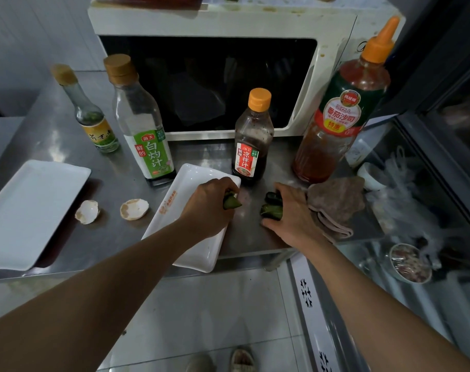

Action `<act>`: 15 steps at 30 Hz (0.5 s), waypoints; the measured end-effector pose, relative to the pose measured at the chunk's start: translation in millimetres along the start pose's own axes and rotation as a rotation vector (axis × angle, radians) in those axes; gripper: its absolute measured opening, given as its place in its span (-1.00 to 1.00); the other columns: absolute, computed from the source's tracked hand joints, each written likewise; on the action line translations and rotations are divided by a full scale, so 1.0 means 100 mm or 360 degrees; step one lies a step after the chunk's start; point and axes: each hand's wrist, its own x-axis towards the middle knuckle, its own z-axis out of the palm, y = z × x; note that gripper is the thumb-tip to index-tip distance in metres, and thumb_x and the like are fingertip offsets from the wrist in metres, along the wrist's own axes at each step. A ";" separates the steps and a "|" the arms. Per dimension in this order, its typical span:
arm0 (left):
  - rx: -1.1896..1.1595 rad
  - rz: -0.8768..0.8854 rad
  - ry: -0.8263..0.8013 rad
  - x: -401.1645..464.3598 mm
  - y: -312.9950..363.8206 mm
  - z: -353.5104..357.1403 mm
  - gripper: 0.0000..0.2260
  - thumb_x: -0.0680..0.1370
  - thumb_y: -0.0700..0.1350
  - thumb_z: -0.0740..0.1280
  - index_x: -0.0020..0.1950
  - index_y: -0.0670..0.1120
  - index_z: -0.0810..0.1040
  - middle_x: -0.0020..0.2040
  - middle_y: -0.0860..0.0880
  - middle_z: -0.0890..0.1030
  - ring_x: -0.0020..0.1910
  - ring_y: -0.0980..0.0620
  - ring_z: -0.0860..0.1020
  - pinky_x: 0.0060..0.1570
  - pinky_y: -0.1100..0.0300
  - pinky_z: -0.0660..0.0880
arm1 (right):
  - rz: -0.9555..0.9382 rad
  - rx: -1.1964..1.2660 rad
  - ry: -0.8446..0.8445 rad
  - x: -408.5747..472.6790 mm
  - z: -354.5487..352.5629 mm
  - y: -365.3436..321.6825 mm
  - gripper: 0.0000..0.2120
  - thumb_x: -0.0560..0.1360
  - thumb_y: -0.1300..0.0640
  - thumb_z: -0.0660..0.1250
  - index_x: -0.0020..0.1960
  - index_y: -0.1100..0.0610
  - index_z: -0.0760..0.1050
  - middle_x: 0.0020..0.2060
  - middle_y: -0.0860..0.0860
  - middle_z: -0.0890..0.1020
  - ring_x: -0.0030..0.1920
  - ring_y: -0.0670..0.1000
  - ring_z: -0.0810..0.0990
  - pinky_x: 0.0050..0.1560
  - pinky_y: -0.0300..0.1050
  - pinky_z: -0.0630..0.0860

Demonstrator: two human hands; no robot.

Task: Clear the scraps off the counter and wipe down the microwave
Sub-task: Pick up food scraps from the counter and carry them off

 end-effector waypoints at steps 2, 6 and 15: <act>0.0003 0.0001 0.0001 0.00 -0.01 0.00 -0.73 0.45 -0.23 0.38 0.13 -0.09 0.54 0.07 -0.09 0.60 0.05 -0.07 0.53 0.06 0.09 0.48 | 0.0030 -0.0057 -0.0010 0.02 0.01 -0.01 -0.21 0.35 -0.09 0.47 0.45 0.08 0.19 0.39 0.06 0.30 0.41 0.09 0.19 0.43 0.05 0.20; -0.0004 -0.0003 -0.0011 0.01 -0.01 0.01 -0.75 0.45 -0.22 0.38 0.12 -0.10 0.54 0.06 -0.10 0.60 0.04 -0.08 0.53 0.06 0.07 0.49 | 0.0059 0.0003 0.0006 0.05 0.00 0.00 -0.33 0.42 -0.12 0.39 0.42 0.09 0.26 0.36 0.06 0.34 0.40 0.08 0.22 0.42 0.03 0.22; 0.0009 0.0001 -0.0010 0.02 0.01 0.04 -0.75 0.45 -0.22 0.39 0.12 -0.09 0.53 0.06 -0.09 0.60 0.03 -0.05 0.52 0.03 0.15 0.45 | 0.0003 0.0048 0.0182 0.15 -0.06 0.08 -0.76 0.54 0.22 0.25 0.17 0.23 0.54 0.11 0.18 0.53 0.14 0.12 0.49 0.18 -0.10 0.36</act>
